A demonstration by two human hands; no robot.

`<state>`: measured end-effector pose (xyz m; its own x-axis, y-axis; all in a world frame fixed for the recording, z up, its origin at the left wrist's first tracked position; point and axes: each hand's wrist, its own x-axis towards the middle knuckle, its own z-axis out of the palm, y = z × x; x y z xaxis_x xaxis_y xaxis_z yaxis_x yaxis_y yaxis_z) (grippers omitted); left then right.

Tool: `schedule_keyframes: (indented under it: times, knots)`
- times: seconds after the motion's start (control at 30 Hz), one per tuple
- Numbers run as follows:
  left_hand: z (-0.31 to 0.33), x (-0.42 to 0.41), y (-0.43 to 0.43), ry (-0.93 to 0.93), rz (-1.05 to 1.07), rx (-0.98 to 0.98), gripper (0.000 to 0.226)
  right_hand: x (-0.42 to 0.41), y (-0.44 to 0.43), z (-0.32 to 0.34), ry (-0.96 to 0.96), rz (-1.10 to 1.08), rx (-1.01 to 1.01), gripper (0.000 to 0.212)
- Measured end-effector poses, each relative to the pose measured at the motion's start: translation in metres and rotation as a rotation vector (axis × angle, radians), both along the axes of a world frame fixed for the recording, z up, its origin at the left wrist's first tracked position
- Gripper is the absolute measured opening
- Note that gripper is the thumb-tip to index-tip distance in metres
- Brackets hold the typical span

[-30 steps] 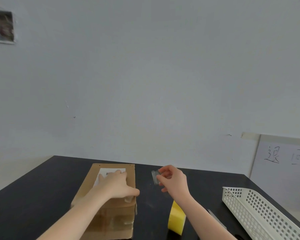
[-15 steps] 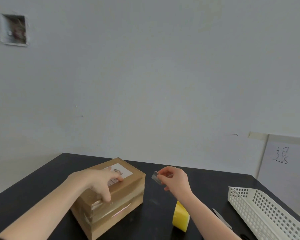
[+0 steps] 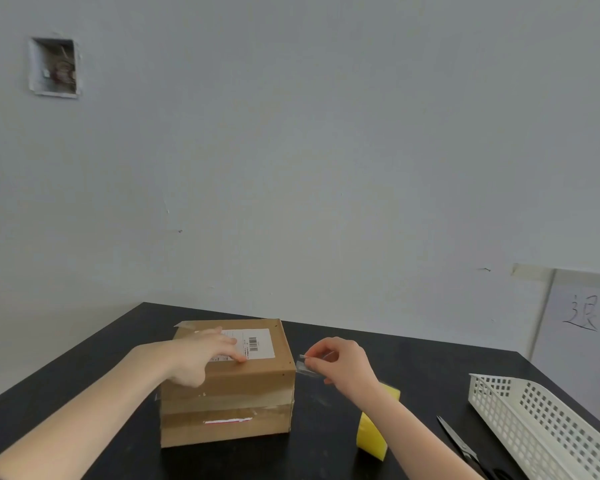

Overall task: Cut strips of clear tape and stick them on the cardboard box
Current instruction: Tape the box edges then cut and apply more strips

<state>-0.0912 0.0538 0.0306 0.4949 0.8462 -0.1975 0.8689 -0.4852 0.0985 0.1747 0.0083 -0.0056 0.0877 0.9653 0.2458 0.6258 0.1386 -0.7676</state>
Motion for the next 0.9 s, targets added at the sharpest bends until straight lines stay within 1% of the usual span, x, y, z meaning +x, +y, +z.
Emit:
schedule_keyframes:
  times: [0.1,0.17,0.23,0.27,0.4,0.5,0.67,0.83,0.9]
  knots:
    - [-0.002,0.009,-0.002,-0.066,-0.025,0.078,0.064,-0.002,0.0,0.0,-0.018,0.012,0.01,0.004]
    - [-0.01,0.018,-0.003,-0.191,-0.022,0.141,0.055,-0.004,0.0,0.0,-0.025,0.015,0.016,0.004]
    - [-0.021,0.029,-0.004,-0.294,-0.003,0.218,0.055,-0.005,0.001,0.0,-0.027,0.016,0.02,0.004]
    - [-0.027,0.034,-0.004,-0.308,0.003,0.26,0.057,-0.006,0.001,0.0,-0.028,0.017,0.02,0.005]
    - [-0.041,0.05,-0.005,-0.269,0.007,0.335,0.063,-0.007,0.0,-0.002,-0.046,0.027,0.023,0.007]
    - [-0.046,0.054,-0.006,-0.212,-0.021,0.384,0.062,-0.006,-0.001,-0.003,-0.059,0.033,0.023,0.005]
    - [-0.049,0.049,-0.005,-0.204,-0.039,0.379,0.06,-0.007,-0.004,-0.001,-0.083,0.039,0.027,0.009]
    - [-0.051,0.042,-0.001,-0.237,-0.054,0.334,0.064,-0.012,-0.007,-0.002,-0.083,0.049,0.051,0.002]
    - [-0.054,0.043,-0.002,-0.297,-0.037,0.323,0.063,-0.015,-0.007,-0.002,-0.085,0.052,0.064,0.004]
